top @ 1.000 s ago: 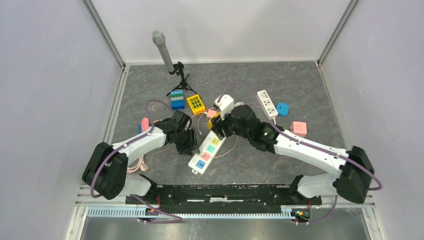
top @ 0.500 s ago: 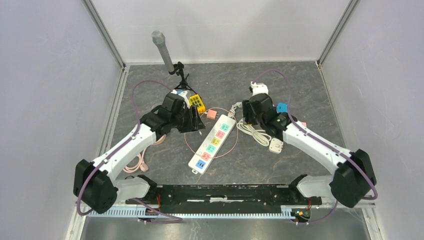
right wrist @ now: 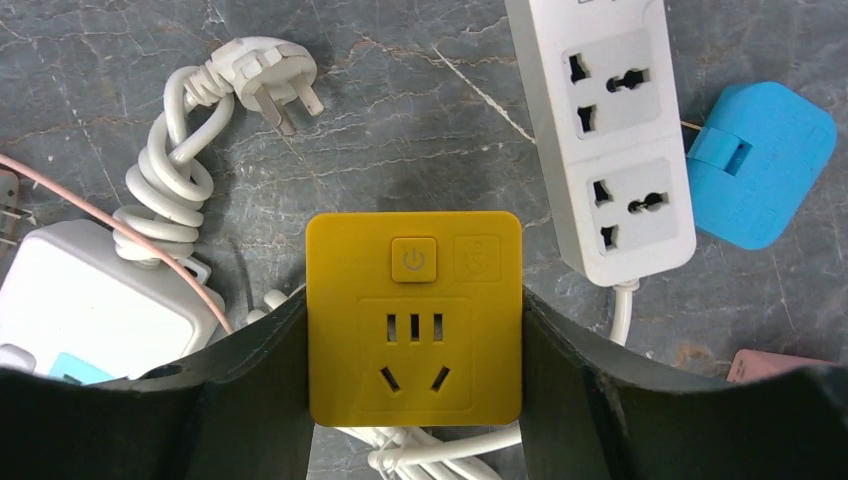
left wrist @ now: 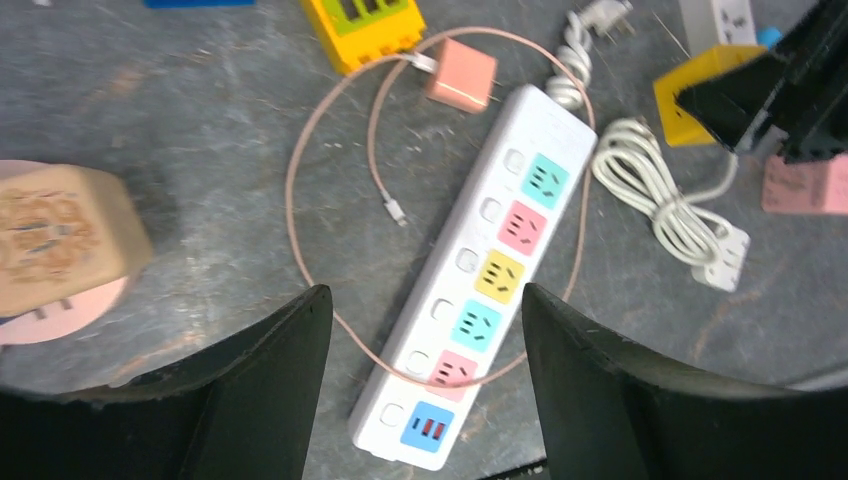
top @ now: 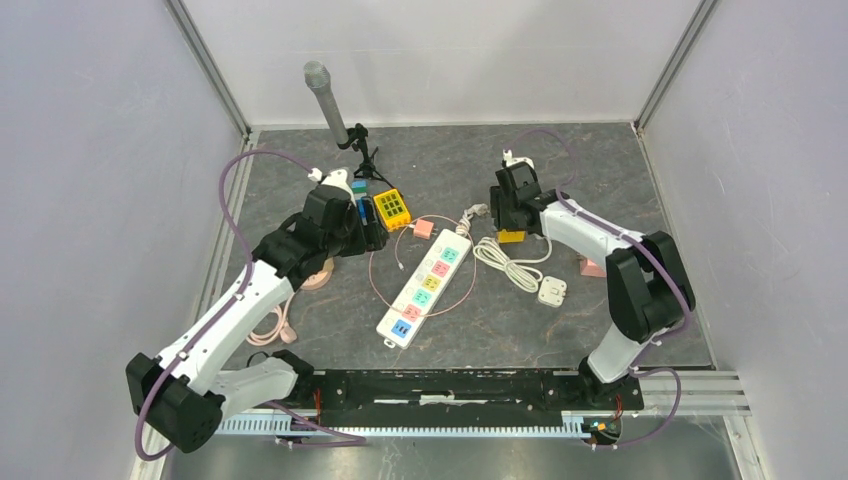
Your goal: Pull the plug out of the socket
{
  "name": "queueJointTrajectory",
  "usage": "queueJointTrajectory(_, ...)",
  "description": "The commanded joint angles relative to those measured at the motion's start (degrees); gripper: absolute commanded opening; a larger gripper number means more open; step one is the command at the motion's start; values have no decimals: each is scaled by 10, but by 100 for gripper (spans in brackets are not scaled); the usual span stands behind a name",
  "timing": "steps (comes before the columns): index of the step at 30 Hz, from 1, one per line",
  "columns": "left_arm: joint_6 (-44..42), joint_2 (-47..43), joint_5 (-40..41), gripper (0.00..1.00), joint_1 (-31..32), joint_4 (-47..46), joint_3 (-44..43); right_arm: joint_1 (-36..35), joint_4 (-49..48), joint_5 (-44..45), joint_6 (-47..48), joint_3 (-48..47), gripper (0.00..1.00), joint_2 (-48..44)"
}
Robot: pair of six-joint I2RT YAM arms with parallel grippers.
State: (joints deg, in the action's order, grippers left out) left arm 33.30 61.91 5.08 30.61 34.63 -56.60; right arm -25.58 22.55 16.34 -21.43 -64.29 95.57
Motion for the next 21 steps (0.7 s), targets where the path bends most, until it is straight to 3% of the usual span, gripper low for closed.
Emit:
queueJointTrajectory(1,-27,-5,104,77,-9,48,-41,2,-13,3,21,-31,46,13)
queueJointTrajectory(9,-27,-3,112,77,-27,50,-44,10,-4,-2,32,-48,61,41)
queueJointTrajectory(15,-14,14,124,77,-40,47,-47,17,14,-20,63,-91,83,68)
queueJointTrajectory(21,-10,25,132,79,-70,72,-79,17,14,-72,88,-129,91,59)
